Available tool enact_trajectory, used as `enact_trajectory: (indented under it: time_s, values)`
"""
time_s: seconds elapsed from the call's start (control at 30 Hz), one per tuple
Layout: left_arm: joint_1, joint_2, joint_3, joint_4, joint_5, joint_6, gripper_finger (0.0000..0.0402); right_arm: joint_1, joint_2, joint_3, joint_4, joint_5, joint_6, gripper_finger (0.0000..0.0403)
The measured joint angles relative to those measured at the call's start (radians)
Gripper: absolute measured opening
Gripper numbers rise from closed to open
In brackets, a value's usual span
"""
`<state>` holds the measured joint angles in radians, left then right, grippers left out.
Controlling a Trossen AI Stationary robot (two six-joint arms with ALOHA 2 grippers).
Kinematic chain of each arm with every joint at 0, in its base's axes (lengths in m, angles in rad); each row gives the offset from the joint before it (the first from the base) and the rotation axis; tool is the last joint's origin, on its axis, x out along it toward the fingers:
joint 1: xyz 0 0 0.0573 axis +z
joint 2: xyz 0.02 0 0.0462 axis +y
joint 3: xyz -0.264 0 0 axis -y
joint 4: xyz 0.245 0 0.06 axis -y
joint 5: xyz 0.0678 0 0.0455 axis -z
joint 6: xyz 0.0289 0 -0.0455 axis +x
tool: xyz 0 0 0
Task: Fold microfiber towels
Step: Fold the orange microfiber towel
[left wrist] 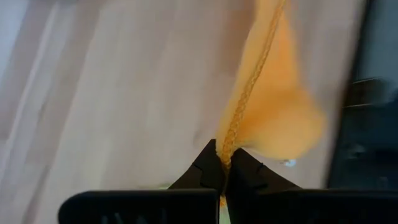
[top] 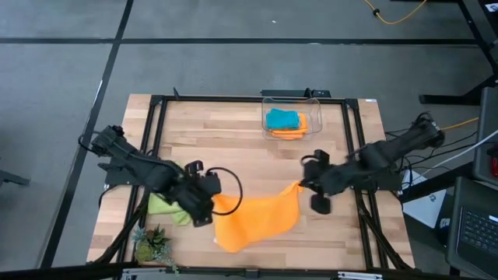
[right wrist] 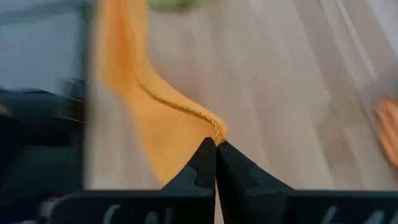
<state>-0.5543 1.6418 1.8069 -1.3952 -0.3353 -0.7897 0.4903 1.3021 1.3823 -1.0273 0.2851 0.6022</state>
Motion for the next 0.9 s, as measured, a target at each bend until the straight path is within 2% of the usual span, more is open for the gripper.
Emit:
enact_trajectory:
  time_s: [0.13, 0.37, 0.53, 0.73, 0.9]
  values:
    - [0.064, 0.001, -0.152, 0.001, 0.004, -0.001, 0.0000, -0.041, 0.076, -0.103, 0.018, 0.083, 0.021, 0.0003]
    - [0.186, 0.003, -0.394, 0.014, -0.116, -0.001, 0.0000, -0.143, 0.218, -0.254, 0.148, 0.390, -0.031, 0.0002]
    - [0.256, 0.003, -0.507, 0.040, -0.161, 0.021, 0.0000, -0.230, 0.290, -0.327, 0.274, 0.490, -0.120, 0.0002]
    - [0.299, 0.003, -0.581, 0.048, -0.165, 0.015, 0.0000, -0.296, 0.335, -0.330, 0.306, 0.556, -0.206, 0.0003]
    - [0.323, -0.001, -0.569, -0.010, -0.249, 0.007, 0.0000, -0.304, 0.299, -0.288, 0.275, 0.633, -0.269, 0.0002]
